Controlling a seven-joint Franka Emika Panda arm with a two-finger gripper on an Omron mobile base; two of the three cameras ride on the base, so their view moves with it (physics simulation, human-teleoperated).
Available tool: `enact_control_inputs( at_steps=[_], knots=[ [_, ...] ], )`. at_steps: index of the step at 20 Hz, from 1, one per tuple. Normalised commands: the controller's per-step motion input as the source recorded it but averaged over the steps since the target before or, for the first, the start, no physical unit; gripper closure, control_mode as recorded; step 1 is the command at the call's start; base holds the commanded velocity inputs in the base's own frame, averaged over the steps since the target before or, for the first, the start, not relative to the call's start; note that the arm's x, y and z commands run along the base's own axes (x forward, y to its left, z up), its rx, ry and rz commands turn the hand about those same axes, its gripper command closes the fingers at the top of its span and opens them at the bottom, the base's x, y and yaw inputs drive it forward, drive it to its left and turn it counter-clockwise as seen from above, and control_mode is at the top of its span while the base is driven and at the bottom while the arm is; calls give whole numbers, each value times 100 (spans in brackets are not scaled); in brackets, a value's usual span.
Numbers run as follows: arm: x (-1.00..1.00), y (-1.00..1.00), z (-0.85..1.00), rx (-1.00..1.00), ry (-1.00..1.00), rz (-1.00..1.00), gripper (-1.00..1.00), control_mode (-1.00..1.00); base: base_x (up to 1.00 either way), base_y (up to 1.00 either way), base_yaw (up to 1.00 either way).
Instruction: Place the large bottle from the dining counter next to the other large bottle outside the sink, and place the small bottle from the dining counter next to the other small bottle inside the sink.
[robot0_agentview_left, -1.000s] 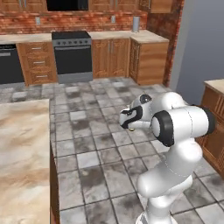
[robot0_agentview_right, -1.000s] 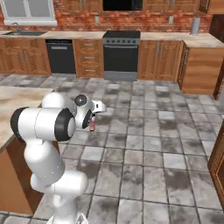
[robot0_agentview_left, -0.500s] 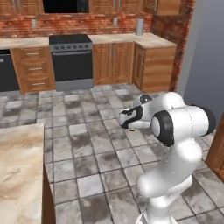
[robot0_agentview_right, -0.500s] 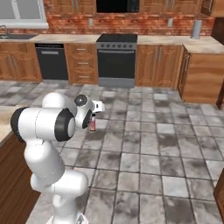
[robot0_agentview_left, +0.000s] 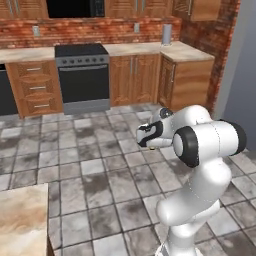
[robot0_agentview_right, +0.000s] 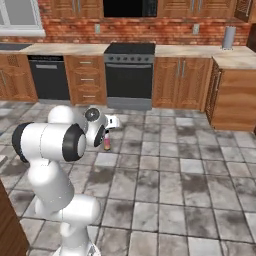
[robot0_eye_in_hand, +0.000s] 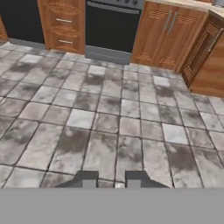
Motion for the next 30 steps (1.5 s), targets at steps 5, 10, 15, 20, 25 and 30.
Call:
enact_control_inputs(
  at_steps=[5, 10, 15, 20, 25, 30],
  knots=[
    [0, 0, 0, 0, 0, 0, 100, 100, 100, 0, -2],
    [0, 0, 0, 0, 0, 0, 100, 100, 100, 0, -2],
    [0, 0, 0, 0, 0, 0, 100, 100, 100, 3, -1],
    [0, 0, 0, 0, 0, 0, 100, 100, 100, 22, 0],
    [0, 0, 0, 0, 0, 0, 100, 100, 100, 40, 0],
    [0, 0, 0, 0, 0, 0, 100, 100, 89, 58, 0]
  ],
)
